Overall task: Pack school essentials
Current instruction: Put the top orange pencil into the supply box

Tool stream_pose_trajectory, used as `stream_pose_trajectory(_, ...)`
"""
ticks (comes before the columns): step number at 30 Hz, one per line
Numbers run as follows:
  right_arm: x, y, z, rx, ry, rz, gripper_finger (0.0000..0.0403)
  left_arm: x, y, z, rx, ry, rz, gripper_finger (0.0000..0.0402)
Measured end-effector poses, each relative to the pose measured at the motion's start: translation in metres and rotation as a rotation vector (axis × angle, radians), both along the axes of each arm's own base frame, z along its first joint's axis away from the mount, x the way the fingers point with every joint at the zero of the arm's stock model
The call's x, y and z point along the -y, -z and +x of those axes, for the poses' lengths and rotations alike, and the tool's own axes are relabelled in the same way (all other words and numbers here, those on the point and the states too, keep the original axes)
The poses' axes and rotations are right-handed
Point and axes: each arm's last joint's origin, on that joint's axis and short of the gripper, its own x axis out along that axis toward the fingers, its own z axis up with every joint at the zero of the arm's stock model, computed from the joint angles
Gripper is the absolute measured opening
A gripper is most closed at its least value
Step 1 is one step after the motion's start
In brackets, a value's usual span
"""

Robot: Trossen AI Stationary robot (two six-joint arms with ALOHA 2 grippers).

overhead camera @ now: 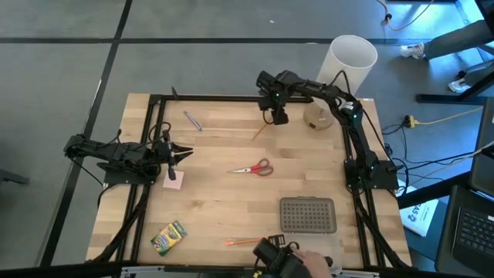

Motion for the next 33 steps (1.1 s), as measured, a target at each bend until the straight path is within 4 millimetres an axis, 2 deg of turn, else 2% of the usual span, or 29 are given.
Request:
stream_pose_trajectory(9,-0.001,0.006,0.006,0.021,0.011,-0.005,0.0154,0.0,0.0,0.0,0.0,0.0,0.0,0.0047)
stream_pose_trajectory(14,-0.008,0.019,0.008,0.014,-0.009,-0.003,0.0154,0.0,0.0,0.0,0.0,0.0,0.0,0.0047)
stream_pose_trajectory(18,-0.013,0.029,0.009,-0.052,-0.014,-0.107,0.0154,0.0,0.0,0.0,0.0,0.0,0.0,0.0047)
stream_pose_trajectory(33,-0.014,0.03,0.011,-0.022,-0.04,-0.078,0.0154,0.0,0.0,0.0,0.0,0.0,0.0,0.0047)
